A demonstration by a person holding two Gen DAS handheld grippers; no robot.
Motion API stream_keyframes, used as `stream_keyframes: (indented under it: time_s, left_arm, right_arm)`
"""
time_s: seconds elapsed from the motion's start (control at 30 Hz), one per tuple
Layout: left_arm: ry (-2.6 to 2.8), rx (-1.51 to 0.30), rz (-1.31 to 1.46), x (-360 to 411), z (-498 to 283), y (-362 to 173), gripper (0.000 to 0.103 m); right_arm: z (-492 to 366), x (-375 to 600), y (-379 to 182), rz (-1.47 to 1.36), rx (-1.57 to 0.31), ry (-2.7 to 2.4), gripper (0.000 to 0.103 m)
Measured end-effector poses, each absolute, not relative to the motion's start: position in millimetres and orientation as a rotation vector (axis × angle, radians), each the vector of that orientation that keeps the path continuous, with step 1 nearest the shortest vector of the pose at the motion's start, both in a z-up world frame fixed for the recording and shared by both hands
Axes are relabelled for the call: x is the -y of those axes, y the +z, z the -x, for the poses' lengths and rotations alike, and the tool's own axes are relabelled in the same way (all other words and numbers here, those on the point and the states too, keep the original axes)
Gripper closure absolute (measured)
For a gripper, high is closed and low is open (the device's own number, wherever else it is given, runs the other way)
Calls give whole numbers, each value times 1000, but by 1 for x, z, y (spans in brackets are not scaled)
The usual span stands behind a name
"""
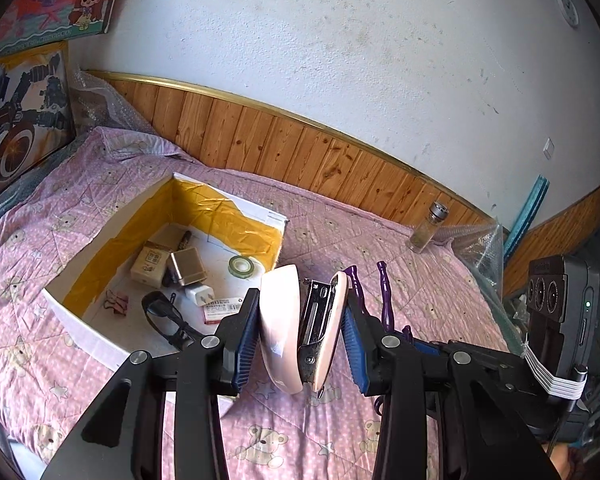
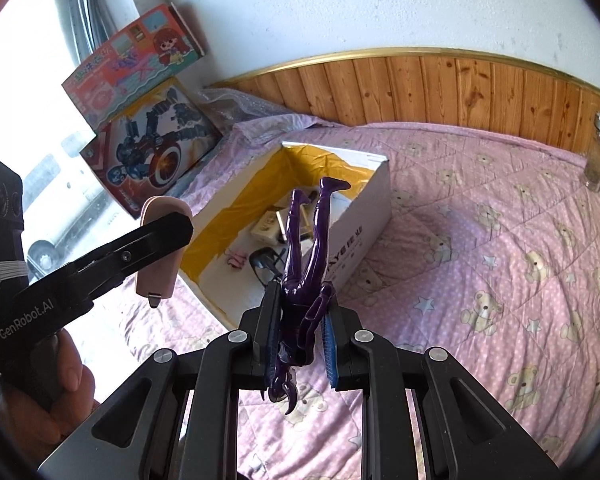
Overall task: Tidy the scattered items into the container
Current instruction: 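Lift the stapler and purple figure and carry both over the white box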
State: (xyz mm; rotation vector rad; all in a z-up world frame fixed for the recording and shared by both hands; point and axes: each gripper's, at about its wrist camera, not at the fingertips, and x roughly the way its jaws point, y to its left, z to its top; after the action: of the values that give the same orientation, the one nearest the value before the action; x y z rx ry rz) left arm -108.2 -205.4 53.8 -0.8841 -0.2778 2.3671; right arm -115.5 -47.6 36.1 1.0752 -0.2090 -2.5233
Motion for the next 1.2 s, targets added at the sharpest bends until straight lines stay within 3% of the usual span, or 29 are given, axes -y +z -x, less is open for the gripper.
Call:
stream_keyframes:
  time_s: [0.73,1.2]
  left_arm:
    - [2455,373,984,258,185,38,63]
    - [2456,368,1134,264,220,-1,63]
  right_arm:
    - [207,95,53,-1087,90,-2469,84]
    - [286,120,24,-1199,4,-2392,84]
